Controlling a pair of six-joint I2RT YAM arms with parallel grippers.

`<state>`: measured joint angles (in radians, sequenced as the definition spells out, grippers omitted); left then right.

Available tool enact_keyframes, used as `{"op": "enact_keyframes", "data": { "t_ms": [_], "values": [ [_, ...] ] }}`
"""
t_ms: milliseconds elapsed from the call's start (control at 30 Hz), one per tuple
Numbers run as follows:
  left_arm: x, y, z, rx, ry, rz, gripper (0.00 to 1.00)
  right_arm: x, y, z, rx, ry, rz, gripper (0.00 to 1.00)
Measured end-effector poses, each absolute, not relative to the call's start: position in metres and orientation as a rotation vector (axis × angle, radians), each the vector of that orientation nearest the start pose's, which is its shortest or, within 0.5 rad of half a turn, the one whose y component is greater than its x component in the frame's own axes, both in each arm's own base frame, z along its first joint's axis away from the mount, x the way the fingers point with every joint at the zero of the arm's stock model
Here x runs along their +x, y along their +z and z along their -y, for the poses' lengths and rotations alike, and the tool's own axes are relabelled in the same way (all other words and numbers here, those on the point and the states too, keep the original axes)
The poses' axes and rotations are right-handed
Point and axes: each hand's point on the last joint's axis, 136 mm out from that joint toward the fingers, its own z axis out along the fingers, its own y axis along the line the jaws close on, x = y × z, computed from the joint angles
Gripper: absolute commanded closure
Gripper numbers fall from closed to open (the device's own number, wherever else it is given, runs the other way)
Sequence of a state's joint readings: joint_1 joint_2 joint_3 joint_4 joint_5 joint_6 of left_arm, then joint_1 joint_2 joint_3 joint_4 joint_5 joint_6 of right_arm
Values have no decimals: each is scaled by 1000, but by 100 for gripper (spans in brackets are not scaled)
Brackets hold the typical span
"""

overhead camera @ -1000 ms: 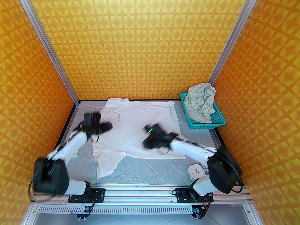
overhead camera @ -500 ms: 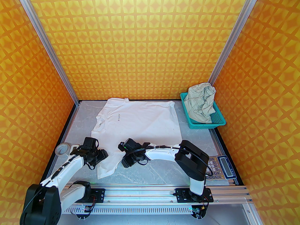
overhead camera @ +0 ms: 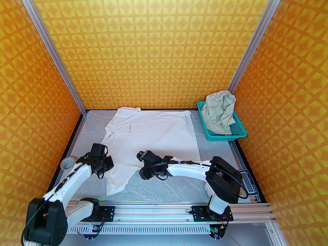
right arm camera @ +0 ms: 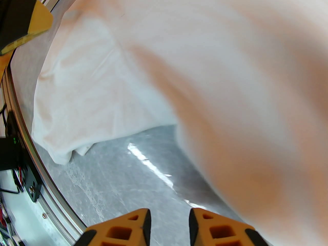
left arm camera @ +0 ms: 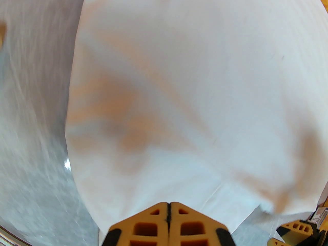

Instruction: Fold and stack the mixed laundry pile

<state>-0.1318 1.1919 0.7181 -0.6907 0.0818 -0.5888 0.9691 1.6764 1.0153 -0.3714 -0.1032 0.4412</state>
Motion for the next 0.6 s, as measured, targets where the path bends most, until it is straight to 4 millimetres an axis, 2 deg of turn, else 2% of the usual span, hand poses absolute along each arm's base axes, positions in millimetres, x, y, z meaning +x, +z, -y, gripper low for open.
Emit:
{"op": "enact_keyframes", "data": {
  "t_ms": [33,100,200,267,367,467,600],
  "values": [
    [264,79,48,-601,-300,-2699,49,217,65,-335,-711,587,-2638,65],
    [262,82,45,-600,-281,-2698,45,220,69,-309,-610,560,-2660,60],
    [247,78,41,-627,-252,-2728,37,225,80,-255,-401,517,-2692,55],
    [234,69,40,-672,-237,-2749,32,232,88,-211,-215,484,-2701,52],
    [208,52,39,-768,-226,-2780,31,238,93,-157,33,433,-2710,49],
    [190,40,36,-855,-215,-2795,31,238,90,-115,237,399,-2721,48],
    [181,32,37,-906,-214,-2809,27,229,77,-75,490,397,-2748,47]
  ]
}}
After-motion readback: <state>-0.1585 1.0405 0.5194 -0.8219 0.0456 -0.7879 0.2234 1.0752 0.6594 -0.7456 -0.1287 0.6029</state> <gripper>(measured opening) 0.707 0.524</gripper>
